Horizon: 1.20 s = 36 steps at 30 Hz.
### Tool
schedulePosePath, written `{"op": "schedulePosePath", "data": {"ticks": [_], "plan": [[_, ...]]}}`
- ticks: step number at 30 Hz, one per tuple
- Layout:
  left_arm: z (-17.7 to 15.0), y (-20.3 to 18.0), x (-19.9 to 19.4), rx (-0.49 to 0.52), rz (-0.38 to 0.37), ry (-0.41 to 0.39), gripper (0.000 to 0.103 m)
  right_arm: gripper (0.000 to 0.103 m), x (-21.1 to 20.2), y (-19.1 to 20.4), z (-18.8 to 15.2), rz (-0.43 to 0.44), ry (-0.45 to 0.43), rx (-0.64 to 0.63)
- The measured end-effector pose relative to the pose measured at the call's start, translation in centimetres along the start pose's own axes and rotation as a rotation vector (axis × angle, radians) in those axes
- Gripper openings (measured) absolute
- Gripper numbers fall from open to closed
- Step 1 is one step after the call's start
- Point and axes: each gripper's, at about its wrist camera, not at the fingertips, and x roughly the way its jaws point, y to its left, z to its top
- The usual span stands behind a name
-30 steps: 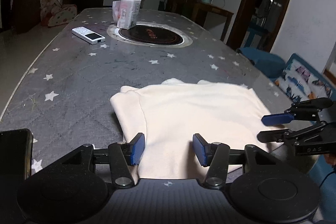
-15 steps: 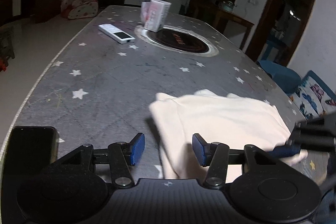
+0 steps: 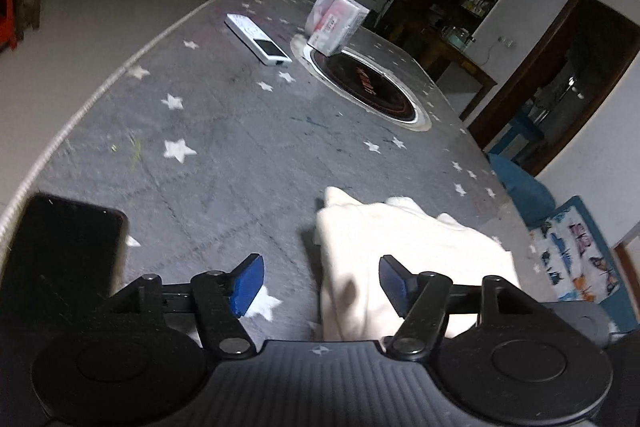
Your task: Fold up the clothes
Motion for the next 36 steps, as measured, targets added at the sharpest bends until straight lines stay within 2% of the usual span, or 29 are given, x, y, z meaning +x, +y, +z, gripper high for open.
{"op": "schedulePosePath", "data": {"ticks": [3,9,17,22,24,25,29,31,36], "plan": [[0.1,0.0,0.7,-0.043,-0.025,0.020,0.073,0.014,-0.5,-1.1,0.1,0.008,-0.023,0.069],[0.4,0.0,2.1,-0.128,-0.074,0.061,0.073,0.012,-2.6,-3.5,-0.1,0.039,-0.086,0.204],[0.8,-0.3,4.2,-0.235,-0.147,0.112,0.070,0.011,-4.5,-4.7,-0.6,0.054,-0.137,0.273],[0.9,-0.5,5.4,-0.263,-0.157,0.126,0.047,0.011,-4.8,-4.6,-0.9,0.061,-0.149,0.272],[0.9,-0.5,5.7,-0.261,-0.152,0.131,0.031,0.011,-4.9,-4.5,-1.1,0.065,-0.151,0.269],[0.8,-0.5,5.8,-0.257,-0.148,0.132,0.027,0.011,-4.8,-4.4,-1.1,0.068,-0.150,0.265],[0.6,-0.6,5.8,-0.230,-0.131,0.128,0.022,0.014,-5.0,-4.6,-1.7,0.068,-0.144,0.270],[0.6,-0.8,5.8,-0.210,-0.125,0.124,0.021,0.020,-5.4,-5.0,-2.2,0.061,-0.148,0.291],[0.6,-1.6,5.7,-0.148,-0.099,0.121,0.021,0.023,-6.6,-7.9,-4.5,-0.016,-0.133,0.409]]}}
